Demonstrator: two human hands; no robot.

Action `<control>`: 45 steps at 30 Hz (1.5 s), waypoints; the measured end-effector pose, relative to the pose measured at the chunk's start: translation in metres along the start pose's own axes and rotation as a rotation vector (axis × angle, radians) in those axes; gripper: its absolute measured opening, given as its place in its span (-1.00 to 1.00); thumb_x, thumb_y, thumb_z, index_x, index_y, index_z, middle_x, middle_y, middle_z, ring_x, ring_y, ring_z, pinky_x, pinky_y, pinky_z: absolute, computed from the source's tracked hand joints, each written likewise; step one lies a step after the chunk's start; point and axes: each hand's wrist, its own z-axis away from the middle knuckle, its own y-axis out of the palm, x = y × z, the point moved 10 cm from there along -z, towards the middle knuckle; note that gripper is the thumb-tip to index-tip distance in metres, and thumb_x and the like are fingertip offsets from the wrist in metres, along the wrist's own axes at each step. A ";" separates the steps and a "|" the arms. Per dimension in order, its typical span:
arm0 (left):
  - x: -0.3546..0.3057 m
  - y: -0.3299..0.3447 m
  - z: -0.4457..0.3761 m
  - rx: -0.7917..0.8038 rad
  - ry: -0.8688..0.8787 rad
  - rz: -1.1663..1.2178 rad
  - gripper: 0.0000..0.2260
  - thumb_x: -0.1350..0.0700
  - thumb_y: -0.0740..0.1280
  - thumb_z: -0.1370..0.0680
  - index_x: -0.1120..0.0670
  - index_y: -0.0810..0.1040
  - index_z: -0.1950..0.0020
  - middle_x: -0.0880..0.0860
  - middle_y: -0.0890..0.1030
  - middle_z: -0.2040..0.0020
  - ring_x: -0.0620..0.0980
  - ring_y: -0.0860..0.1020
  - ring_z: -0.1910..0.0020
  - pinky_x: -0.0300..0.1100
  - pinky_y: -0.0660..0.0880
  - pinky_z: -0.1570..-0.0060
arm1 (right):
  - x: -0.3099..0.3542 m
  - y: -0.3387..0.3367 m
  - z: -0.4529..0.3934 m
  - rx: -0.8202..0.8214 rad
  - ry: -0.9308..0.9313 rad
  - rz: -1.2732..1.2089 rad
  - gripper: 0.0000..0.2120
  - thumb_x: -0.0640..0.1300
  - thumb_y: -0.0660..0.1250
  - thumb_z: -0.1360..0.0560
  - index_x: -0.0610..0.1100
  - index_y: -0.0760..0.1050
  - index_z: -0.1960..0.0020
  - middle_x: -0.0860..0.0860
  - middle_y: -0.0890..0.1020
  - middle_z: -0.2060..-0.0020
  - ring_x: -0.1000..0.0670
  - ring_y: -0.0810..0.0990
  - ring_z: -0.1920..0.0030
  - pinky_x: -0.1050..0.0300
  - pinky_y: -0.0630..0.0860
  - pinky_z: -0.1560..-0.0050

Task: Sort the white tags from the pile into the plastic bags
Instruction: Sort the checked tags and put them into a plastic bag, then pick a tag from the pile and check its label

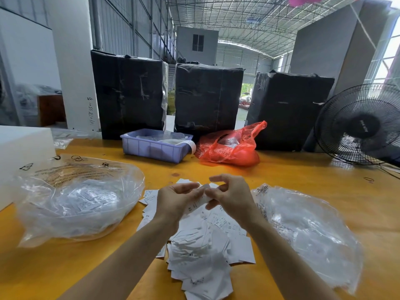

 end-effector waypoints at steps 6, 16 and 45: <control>0.008 0.011 -0.001 0.144 -0.122 0.024 -0.90 0.20 0.41 -0.46 0.24 0.64 0.12 0.21 0.67 0.22 0.08 0.66 0.28 -0.15 0.57 0.25 | 0.012 -0.001 -0.002 -0.056 -0.172 0.218 -0.91 -0.28 0.37 -0.48 -0.23 0.66 0.08 -0.05 0.63 0.41 -0.01 0.54 0.51 0.12 0.54 0.38; 0.006 -0.002 -0.004 -0.041 -0.041 0.013 -0.90 0.15 0.36 -0.53 0.08 0.63 -0.01 0.06 0.64 0.18 -0.04 0.56 0.26 -0.22 0.48 0.38 | 0.010 0.012 -0.002 -0.013 -0.182 0.237 -0.66 -0.28 0.25 -0.56 -0.15 0.47 -0.32 0.01 0.57 0.41 0.20 0.49 0.50 0.42 0.39 0.37; -0.054 -0.060 -0.025 -0.094 0.139 -0.344 -0.96 0.23 0.37 -0.51 0.20 0.59 0.11 0.07 0.65 0.37 -0.15 0.55 0.53 -0.41 0.32 0.61 | 0.021 -0.077 -0.010 -0.102 -0.048 0.259 -0.91 -0.27 0.35 -0.50 -0.27 0.61 0.05 -0.08 0.66 0.29 -0.01 0.65 0.41 0.15 0.63 0.30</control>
